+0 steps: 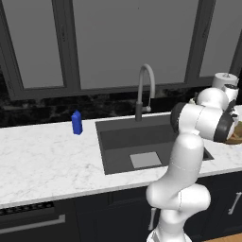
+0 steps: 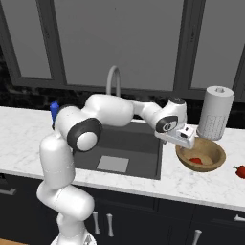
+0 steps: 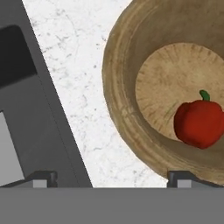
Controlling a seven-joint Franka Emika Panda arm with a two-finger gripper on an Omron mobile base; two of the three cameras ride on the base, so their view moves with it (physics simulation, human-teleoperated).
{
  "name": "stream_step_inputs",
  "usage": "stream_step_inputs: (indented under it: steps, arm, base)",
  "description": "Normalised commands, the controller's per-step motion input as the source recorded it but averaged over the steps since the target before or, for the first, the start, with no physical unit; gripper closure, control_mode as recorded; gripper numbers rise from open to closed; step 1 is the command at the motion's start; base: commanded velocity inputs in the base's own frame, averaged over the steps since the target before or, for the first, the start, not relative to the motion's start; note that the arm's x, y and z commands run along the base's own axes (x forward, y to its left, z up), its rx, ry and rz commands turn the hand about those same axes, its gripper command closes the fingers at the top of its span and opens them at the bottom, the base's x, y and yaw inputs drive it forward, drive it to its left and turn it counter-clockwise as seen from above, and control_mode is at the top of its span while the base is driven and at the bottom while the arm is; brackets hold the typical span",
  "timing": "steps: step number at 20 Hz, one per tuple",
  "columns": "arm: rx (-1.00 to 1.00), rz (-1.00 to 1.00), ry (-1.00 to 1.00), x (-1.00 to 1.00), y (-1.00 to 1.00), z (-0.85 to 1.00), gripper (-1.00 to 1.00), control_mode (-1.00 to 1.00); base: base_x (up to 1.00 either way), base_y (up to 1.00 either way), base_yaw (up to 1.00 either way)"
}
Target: Pick the bell pepper from the sink and place it in the bowl. Then pick the bowl and place it in the microwave. Then close the microwave door and press the start button.
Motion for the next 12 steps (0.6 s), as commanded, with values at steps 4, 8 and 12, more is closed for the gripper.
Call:
stream_step_inputs:
  steps: [4, 8, 12]
  arm:
    - [0.00, 0.00, 0.09, 0.41, 0.00, 0.00, -1.00, -1.00]
    - [0.01, 0.03, 0.13, 0.33, -0.16, -0.01, -1.00, -1.00]
    - [0.01, 0.04, 0.12, 0.28, -0.26, 0.00, -1.00, -1.00]
  base:
    - [0.00, 0.00, 0.00]
    - [0.00, 0.00, 0.00]
    - [0.00, 0.00, 0.00]
